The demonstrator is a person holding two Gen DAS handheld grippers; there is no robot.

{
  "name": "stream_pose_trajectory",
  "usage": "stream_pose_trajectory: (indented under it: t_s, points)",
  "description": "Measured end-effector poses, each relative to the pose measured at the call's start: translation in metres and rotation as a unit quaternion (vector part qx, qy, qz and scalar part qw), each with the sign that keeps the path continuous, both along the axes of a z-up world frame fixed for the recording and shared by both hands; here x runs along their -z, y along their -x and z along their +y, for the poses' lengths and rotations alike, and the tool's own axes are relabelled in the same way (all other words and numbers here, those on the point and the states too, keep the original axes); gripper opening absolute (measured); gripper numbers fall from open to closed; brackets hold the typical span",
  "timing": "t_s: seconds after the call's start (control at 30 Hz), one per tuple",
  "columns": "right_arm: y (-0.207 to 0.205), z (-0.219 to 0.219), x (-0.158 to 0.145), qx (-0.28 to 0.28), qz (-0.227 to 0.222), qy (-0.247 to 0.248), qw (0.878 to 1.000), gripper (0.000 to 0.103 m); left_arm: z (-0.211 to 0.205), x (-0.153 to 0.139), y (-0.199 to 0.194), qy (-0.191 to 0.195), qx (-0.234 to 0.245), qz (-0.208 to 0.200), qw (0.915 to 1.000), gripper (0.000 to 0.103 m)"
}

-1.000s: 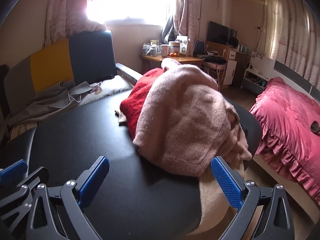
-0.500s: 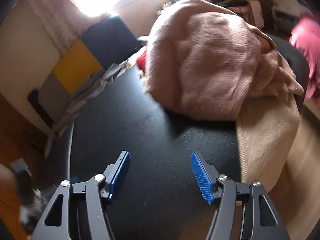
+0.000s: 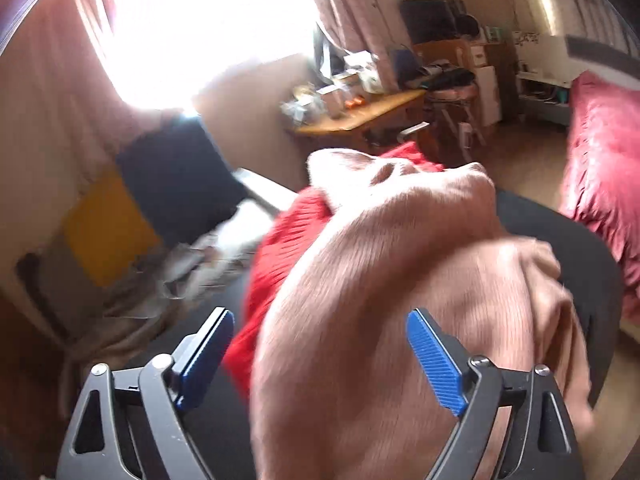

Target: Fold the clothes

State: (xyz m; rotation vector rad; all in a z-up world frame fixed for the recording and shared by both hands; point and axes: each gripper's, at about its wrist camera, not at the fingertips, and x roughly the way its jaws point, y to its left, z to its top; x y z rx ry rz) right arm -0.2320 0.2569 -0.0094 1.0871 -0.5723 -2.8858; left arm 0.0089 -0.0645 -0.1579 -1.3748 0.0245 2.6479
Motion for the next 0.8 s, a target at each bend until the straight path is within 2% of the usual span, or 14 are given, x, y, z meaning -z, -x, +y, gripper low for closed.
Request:
stream_pose_trajectory:
  t_s: [0.07, 0.1, 0.13, 0.23, 0.3, 0.33, 0.4, 0.5, 0.57, 0.67, 0.73, 0.8]
  points:
    - [0.036, 0.002, 0.011, -0.004, -0.034, 0.001, 0.999, 0.092, 0.003, 0.002, 0.002, 0.001, 0.01, 0.001, 0.9999, 0.097]
    - [0.038, 0.01, 0.027, -0.014, -0.048, 0.02, 0.999, 0.102, 0.004, 0.002, 0.002, 0.003, 0.014, 0.002, 0.9999, 0.098]
    - [0.039, 0.012, 0.034, -0.021, -0.055, 0.044, 0.997, 0.103, 0.004, 0.002, 0.002, 0.003, 0.015, 0.002, 0.9999, 0.098]
    - [0.034, -0.009, 0.058, -0.09, -0.059, 0.02, 0.994, 0.103, 0.003, -0.002, 0.008, -0.009, 0.01, -0.003, 0.9999, 0.094]
    - [0.009, -0.03, 0.068, -0.169, -0.058, -0.004, 0.984, 0.103, 0.001, -0.008, 0.017, -0.03, 0.008, -0.011, 0.9995, 0.08]
    - [-0.003, -0.034, 0.071, -0.193, -0.057, -0.001, 0.98, 0.103, -0.001, -0.013, 0.023, -0.048, 0.009, -0.018, 0.9987, 0.072]
    - [-0.029, -0.042, 0.077, -0.241, -0.054, 0.005, 0.969, 0.103, 0.005, -0.033, 0.042, -0.055, 0.02, -0.009, 0.9982, 0.071]
    - [-0.064, -0.042, 0.104, -0.286, -0.089, 0.089, 0.95, 0.103, 0.017, -0.067, 0.071, -0.059, 0.04, 0.013, 0.9973, 0.069]
    - [-0.089, -0.043, 0.111, -0.274, -0.08, 0.075, 0.955, 0.103, 0.026, -0.09, 0.091, -0.062, 0.053, 0.028, 0.9962, 0.069]
    - [-0.109, -0.035, 0.112, -0.26, -0.054, 0.106, 0.958, 0.103, 0.06, -0.124, 0.119, -0.046, 0.102, 0.059, 0.992, 0.07]
    - [-0.119, -0.024, 0.115, -0.232, -0.037, 0.114, 0.965, 0.103, 0.093, -0.142, 0.134, -0.021, 0.138, 0.08, 0.987, 0.07]
    - [-0.118, -0.013, 0.125, -0.2, -0.039, 0.125, 0.971, 0.103, 0.126, -0.148, 0.149, 0.013, 0.17, 0.096, 0.9807, 0.07]
